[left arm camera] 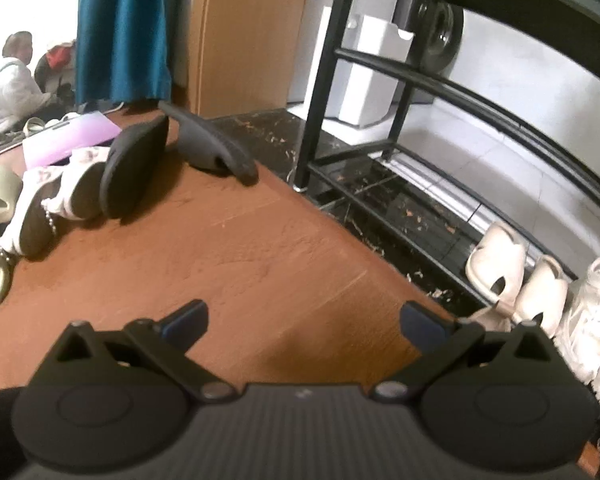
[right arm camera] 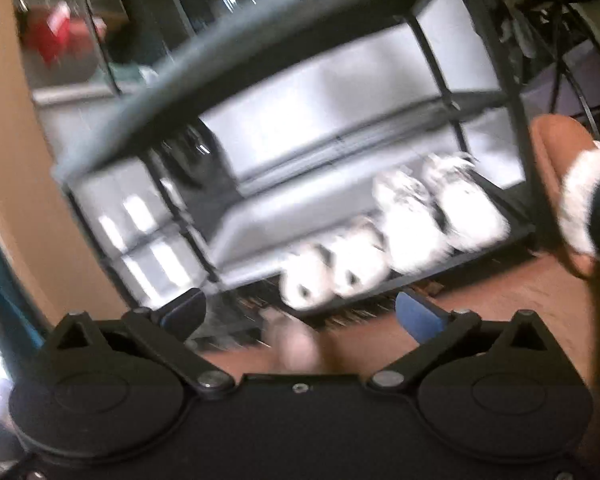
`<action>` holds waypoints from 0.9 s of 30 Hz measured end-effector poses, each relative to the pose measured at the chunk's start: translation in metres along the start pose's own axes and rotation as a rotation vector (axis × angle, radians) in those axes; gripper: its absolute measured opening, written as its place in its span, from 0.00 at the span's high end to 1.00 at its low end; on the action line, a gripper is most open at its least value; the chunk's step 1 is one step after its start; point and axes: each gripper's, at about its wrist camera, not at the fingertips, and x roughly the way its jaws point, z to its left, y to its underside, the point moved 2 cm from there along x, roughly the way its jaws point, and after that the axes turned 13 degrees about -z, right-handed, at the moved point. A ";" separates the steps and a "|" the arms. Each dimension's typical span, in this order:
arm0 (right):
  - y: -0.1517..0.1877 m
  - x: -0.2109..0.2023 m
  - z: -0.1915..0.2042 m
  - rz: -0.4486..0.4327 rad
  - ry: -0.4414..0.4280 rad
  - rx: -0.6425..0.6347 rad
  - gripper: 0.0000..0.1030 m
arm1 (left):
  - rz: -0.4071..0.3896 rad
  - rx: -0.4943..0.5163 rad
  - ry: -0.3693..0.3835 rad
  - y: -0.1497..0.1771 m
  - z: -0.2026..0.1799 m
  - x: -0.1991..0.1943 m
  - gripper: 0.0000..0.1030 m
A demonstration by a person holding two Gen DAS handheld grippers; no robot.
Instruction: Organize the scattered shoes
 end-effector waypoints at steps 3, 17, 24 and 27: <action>-0.016 -0.013 0.031 -0.055 -0.102 -0.033 0.00 | 0.037 -0.048 -0.017 -0.019 0.015 -0.003 0.01; 0.055 -0.018 0.194 0.262 -0.569 -0.080 0.00 | -0.098 -0.172 -0.580 -0.098 0.275 0.014 0.01; 0.091 -0.033 0.248 0.368 -0.732 -0.086 0.00 | 0.006 0.035 -0.970 -0.044 0.394 0.048 0.01; 0.101 -0.038 0.252 0.421 -0.742 -0.065 0.00 | 0.033 0.099 -1.020 -0.030 0.415 0.062 0.01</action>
